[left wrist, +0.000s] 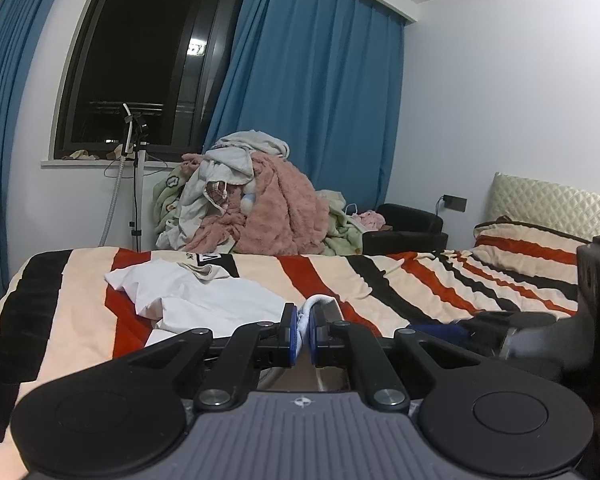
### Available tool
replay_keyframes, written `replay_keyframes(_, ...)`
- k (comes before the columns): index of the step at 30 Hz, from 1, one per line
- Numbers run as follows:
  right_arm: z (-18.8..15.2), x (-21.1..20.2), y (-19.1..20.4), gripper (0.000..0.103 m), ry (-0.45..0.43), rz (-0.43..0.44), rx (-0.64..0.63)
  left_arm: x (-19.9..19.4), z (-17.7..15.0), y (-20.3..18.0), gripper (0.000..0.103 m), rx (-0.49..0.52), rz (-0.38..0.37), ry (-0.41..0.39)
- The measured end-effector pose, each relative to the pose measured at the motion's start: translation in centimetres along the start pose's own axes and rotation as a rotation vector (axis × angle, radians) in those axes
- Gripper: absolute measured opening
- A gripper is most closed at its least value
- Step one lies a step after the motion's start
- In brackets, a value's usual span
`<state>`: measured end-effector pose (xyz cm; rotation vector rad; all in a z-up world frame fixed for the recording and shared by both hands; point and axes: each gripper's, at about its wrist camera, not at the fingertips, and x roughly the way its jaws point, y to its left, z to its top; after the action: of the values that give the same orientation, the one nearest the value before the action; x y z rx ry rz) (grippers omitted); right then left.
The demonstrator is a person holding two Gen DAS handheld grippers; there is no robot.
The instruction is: Fold clothes
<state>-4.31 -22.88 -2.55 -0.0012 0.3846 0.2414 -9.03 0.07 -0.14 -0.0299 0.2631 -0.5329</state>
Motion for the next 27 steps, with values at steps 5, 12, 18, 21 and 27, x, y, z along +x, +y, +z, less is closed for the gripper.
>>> replay_keyframes(5, -0.5, -0.2, -4.3, 0.081, 0.015, -0.025, 0.279, 0.0, -0.1, 0.0, 0.006, 0.008, 0.0, 0.005)
replay_keyframes(12, -1.1, 1.1, -3.8, 0.081, 0.077, -0.004, 0.25, 0.0, -0.1, 0.1, 0.006, 0.008, 0.007, 0.005)
replay_keyframes(18, -0.5, 0.4, -0.6, 0.081, -0.002, 0.092, 0.096, -0.1, -0.1, 0.0, 0.007, 0.015, 0.01, 0.016)
replay_keyframes(21, -0.4, 0.8, -0.7, 0.081, -0.012, 0.068, 0.102, 0.0, -0.2, -0.3, 0.006, 0.025, 0.003, 0.024)
replay_keyframes(27, -0.7, 1.6, -3.0, 0.081, 0.028, 0.016, 0.254, 0.0, -0.4, -0.8, 0.007, 0.045, -0.014, 0.033)
